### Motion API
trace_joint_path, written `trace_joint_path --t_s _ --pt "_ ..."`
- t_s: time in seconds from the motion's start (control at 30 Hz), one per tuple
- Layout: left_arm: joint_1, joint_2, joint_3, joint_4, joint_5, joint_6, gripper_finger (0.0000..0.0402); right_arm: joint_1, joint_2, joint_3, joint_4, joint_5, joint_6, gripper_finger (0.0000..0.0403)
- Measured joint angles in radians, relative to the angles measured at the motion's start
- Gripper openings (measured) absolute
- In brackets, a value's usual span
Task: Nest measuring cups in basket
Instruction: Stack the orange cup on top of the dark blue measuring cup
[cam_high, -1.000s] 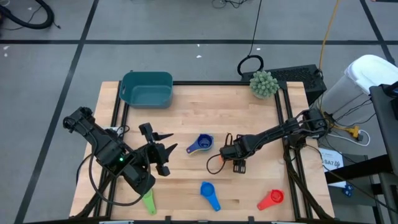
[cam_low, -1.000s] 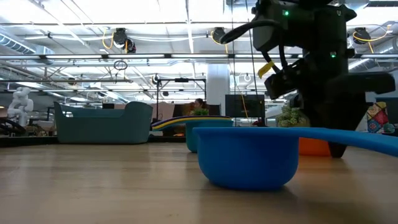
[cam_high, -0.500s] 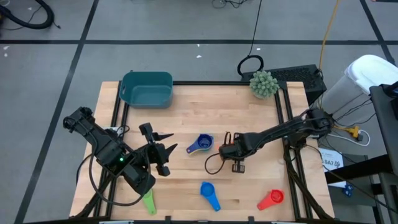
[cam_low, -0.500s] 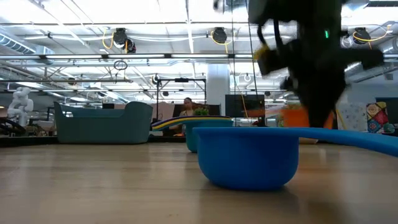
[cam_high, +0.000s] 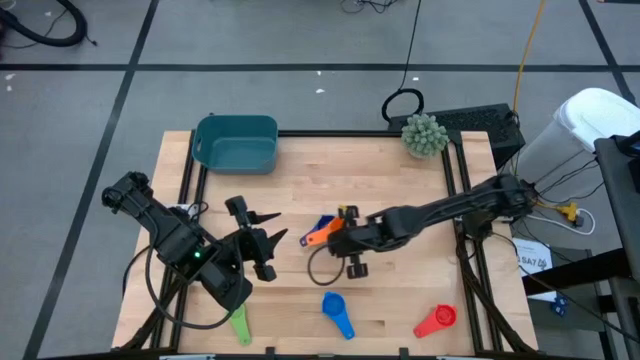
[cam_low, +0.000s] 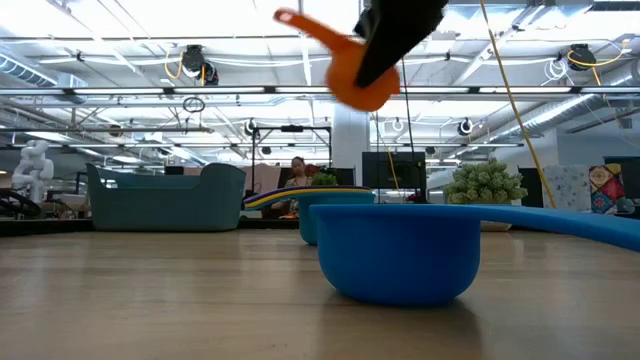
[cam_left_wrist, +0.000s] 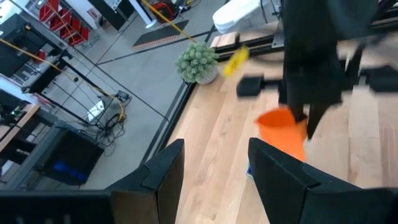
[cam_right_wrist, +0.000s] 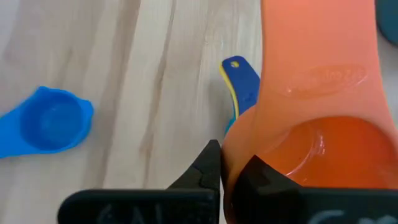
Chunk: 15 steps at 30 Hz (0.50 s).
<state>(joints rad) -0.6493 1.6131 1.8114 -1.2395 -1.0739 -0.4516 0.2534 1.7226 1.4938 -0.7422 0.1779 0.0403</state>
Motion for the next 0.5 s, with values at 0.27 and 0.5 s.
trace_joint_path --t_s 0.27,0.5 --pt "0.001 0.0 0.0 0.045 0.007 0.04 0.0182 -0.059 0.144 0.035 -0.012 -0.067 -0.092 0.0" --pt "0.001 0.0 0.0 0.041 0.012 0.039 0.0182 -0.101 0.158 0.036 0.008 -0.106 -0.133 0.0"
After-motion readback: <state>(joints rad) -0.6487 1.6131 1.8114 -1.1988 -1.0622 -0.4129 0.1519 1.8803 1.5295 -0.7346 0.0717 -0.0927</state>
